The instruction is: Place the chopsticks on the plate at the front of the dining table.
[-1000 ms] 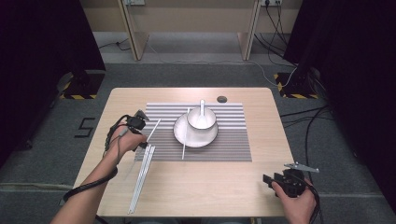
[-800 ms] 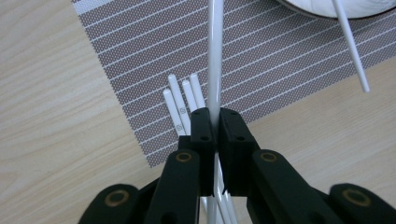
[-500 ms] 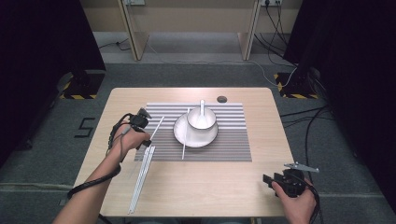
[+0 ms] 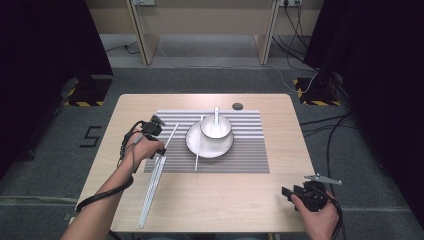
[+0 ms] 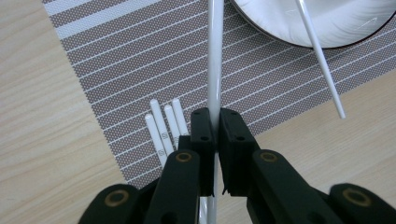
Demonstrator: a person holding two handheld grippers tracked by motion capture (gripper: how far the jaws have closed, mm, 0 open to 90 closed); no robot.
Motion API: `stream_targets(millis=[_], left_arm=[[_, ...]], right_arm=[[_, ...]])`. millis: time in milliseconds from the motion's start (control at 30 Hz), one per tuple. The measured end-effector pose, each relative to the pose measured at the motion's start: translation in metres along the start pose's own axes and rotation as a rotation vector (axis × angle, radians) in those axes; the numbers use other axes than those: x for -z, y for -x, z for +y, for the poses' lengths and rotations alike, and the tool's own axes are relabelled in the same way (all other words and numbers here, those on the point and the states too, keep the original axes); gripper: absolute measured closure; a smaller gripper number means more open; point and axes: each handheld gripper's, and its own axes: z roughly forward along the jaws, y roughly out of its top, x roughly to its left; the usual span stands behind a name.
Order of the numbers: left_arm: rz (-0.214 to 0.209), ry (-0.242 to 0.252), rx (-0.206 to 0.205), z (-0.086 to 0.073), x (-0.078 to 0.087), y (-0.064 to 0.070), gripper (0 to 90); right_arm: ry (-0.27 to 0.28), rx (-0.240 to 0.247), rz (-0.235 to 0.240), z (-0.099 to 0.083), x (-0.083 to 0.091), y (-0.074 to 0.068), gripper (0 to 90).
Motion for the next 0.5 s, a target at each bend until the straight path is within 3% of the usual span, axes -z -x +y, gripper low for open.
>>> stream_targets(millis=[500], left_arm=[[-0.024, 0.027, 0.024, 0.0049, -0.0043, 0.0038, 84.5]], right_arm=[[0.000, -0.001, 0.001, 0.0001, 0.0000, 0.0000, 45.9]])
